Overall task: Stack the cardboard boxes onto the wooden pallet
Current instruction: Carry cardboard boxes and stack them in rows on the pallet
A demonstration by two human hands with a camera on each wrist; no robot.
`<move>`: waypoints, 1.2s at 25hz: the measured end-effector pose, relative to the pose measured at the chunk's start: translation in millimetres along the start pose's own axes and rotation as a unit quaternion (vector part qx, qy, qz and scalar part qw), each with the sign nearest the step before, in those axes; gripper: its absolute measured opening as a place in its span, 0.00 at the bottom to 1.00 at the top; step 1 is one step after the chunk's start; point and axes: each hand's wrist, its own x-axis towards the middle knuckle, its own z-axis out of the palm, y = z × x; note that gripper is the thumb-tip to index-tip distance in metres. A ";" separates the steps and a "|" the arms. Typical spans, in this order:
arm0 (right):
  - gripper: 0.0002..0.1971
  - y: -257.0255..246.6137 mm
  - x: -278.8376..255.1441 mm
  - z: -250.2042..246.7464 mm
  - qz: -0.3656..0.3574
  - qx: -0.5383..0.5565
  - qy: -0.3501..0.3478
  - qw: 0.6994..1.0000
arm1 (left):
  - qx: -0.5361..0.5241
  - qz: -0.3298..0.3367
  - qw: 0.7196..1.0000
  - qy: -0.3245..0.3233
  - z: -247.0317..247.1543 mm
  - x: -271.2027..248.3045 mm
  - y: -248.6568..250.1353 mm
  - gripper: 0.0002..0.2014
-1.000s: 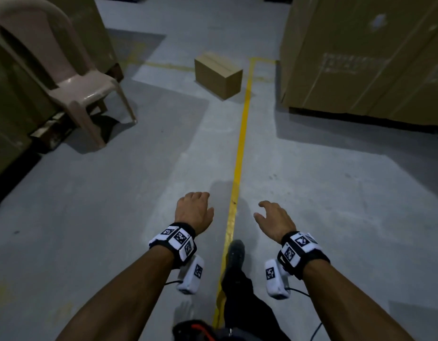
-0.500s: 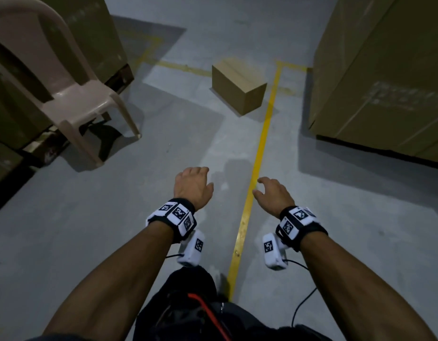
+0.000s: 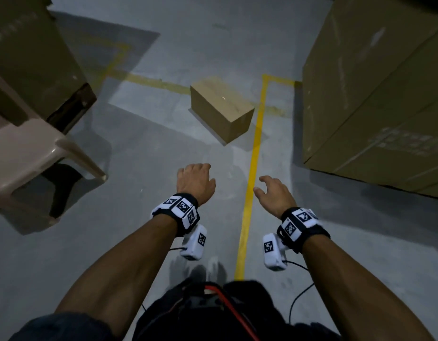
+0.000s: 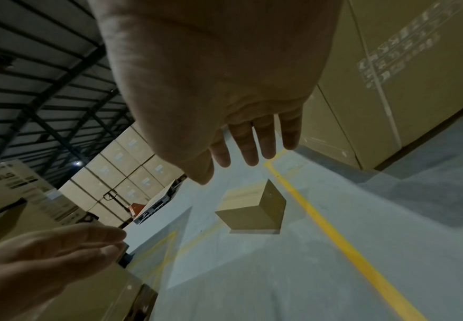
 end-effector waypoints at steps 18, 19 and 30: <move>0.27 -39.0 561.0 -172.0 -0.028 0.012 -0.099 0.995 | -0.066 -0.116 0.991 -0.017 -60.2 537.1 59.2 0.26; 0.27 -47.1 585.4 -180.3 -0.032 0.020 -0.097 0.995 | -0.087 -0.137 0.987 -0.014 -65.2 558.7 57.3 0.27; 0.35 -103.7 877.5 -172.6 0.029 0.080 -0.145 0.986 | -0.271 -0.303 0.912 -0.052 -20.4 824.2 -4.5 0.36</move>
